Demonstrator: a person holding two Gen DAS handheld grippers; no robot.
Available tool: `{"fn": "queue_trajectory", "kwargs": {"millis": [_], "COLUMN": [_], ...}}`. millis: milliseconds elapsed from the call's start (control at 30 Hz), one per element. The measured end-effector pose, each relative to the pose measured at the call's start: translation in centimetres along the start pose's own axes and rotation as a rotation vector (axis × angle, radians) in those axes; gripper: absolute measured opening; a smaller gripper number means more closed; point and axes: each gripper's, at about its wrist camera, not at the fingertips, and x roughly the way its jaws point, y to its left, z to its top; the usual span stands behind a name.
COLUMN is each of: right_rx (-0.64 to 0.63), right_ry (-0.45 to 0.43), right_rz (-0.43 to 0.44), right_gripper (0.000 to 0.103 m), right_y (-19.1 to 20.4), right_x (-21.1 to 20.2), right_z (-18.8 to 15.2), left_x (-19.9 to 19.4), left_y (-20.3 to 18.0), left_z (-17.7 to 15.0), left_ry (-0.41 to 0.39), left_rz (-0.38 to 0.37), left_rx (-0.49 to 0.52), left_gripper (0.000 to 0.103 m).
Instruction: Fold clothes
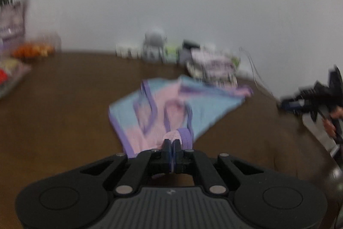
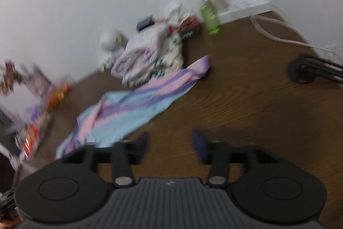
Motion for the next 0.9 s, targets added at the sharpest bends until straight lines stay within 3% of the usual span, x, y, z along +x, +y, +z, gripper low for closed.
{"fn": "queue_trajectory", "kwargs": {"millis": [100,167,200,300,467,567,667,733,900], "right_rx": [-0.071,-0.129,-0.157,-0.245,-0.433,-0.442,-0.452,-0.457,-0.41], "right_ry": [0.012,0.021,0.025,0.042,0.075,0.086,0.097,0.102,0.016], "right_rz": [-0.001,0.003,0.004,0.023,-0.024,-0.028,-0.033,-0.035,0.033], "right_gripper": [0.058,0.061,0.063,0.064,0.07,0.057,0.002,0.001,0.001], "right_y": [2.6,4.8,5.8,9.3,15.0,15.3,15.6,15.8,12.4], "right_x": [2.6,5.1,6.3,10.2,15.4,15.8,16.1,16.2,9.1], "right_z": [0.1,0.6,0.8,1.3,0.9,0.8,0.6,0.5,-0.1], "left_x": [-0.3,-0.4,-0.3,0.9,3.7,4.6,4.7,4.5,4.1], "left_y": [0.6,0.7,0.4,-0.6,-1.8,-1.6,-1.2,-0.9,-0.8], "left_z": [0.8,1.5,1.8,2.2,0.8,0.0,-0.5,-0.7,-1.1], "left_ry": [-0.006,-0.022,-0.021,0.011,0.102,0.135,0.149,0.16,0.157], "left_rz": [0.013,0.009,0.006,0.006,0.089,0.087,0.075,0.065,0.054], "left_rx": [-0.029,-0.034,-0.025,0.036,0.121,0.117,0.111,0.099,0.099], "left_gripper": [0.02,0.053,0.056,0.057,0.054,0.046,0.031,0.026,0.025]}}
